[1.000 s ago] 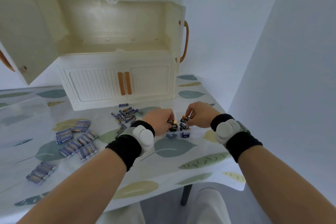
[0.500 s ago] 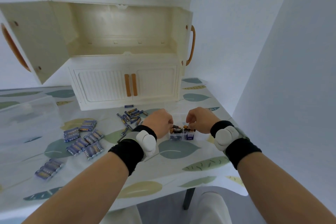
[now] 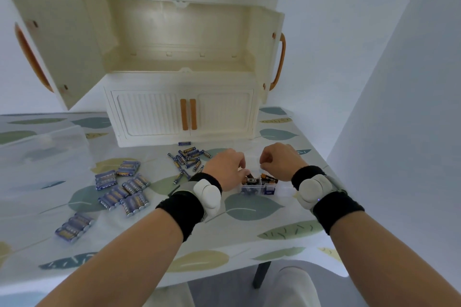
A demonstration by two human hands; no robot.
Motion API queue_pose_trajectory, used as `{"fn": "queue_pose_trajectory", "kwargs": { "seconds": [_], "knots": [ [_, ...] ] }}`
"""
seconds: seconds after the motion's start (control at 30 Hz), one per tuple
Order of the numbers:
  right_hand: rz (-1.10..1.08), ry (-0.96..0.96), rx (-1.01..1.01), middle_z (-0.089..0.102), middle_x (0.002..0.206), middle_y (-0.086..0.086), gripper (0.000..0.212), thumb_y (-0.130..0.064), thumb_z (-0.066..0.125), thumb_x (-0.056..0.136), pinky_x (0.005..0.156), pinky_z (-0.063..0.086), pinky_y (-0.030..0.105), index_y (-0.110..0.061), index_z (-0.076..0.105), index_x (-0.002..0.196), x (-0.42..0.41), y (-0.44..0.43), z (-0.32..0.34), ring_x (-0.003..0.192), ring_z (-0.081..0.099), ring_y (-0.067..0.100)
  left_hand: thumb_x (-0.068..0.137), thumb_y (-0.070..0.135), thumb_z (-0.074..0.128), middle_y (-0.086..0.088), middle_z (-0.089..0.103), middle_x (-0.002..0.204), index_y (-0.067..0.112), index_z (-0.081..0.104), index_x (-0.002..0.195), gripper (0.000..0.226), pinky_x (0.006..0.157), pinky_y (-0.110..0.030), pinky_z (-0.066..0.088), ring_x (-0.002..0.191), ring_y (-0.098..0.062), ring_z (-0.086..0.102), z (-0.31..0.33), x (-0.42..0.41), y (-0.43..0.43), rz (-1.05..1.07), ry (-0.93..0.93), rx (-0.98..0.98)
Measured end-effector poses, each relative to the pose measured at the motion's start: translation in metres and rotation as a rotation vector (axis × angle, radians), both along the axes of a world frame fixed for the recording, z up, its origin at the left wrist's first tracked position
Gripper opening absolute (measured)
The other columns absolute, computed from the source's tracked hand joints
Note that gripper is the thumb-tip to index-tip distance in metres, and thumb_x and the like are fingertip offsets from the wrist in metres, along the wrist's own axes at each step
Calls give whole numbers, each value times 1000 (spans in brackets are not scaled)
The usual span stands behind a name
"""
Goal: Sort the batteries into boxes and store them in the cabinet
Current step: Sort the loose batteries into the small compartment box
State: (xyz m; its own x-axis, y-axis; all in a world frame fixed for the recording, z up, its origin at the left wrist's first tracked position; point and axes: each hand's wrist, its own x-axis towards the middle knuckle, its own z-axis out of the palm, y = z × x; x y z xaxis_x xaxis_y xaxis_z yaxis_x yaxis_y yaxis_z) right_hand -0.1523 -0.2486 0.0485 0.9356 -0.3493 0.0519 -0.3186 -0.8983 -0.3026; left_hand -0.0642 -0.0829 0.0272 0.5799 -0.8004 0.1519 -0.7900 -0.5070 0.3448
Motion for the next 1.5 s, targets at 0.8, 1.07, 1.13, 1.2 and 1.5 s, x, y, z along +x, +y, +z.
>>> {"fn": "queue_pose_trajectory", "kwargs": {
  "seconds": [0.8, 1.07, 1.13, 1.2, 1.5],
  "knots": [
    [166, 224, -386, 67, 104, 10, 17, -16, 51, 92, 70, 43, 33, -12, 61, 105, 85, 101, -31, 96, 64, 29, 90, 23, 61, -9, 49, 119, 28, 53, 121, 31, 90, -36, 49, 104, -29, 55, -33, 59, 117, 325, 67, 141],
    [431, 115, -167, 70, 98, 0, 18, -20, 61, 86, 72, 50, 32, -24, 72, 99, 96, 117, -25, 87, 63, 21, 97, 24, 51, -12, 53, 112, 28, 61, 116, 22, 92, -40, 48, 103, -33, 56, -38, 67, 114, 324, 72, 176],
    [451, 175, -172, 72, 101, 0, 21, -17, 61, 88, 79, 55, 35, -25, 74, 102, 97, 122, -29, 91, 65, 22, 98, 26, 49, -11, 59, 104, 23, 63, 108, 18, 84, -36, 47, 97, -30, 59, -36, 68, 113, 342, 75, 145],
    [457, 188, -155, 73, 101, 0, 19, -16, 62, 88, 77, 52, 31, -24, 76, 100, 98, 121, -32, 92, 66, 22, 98, 29, 49, -12, 61, 103, 19, 63, 106, 19, 81, -35, 45, 96, -30, 59, -36, 69, 114, 360, 78, 135],
    [476, 210, -152, 70, 102, 0, 13, -19, 63, 88, 83, 54, 36, -19, 70, 99, 94, 116, -30, 94, 64, 22, 86, 48, 66, -19, 54, 115, 8, 44, 118, 55, 79, -39, 48, 103, -38, 60, -34, 56, 114, 577, 86, 154]
  ]
}}
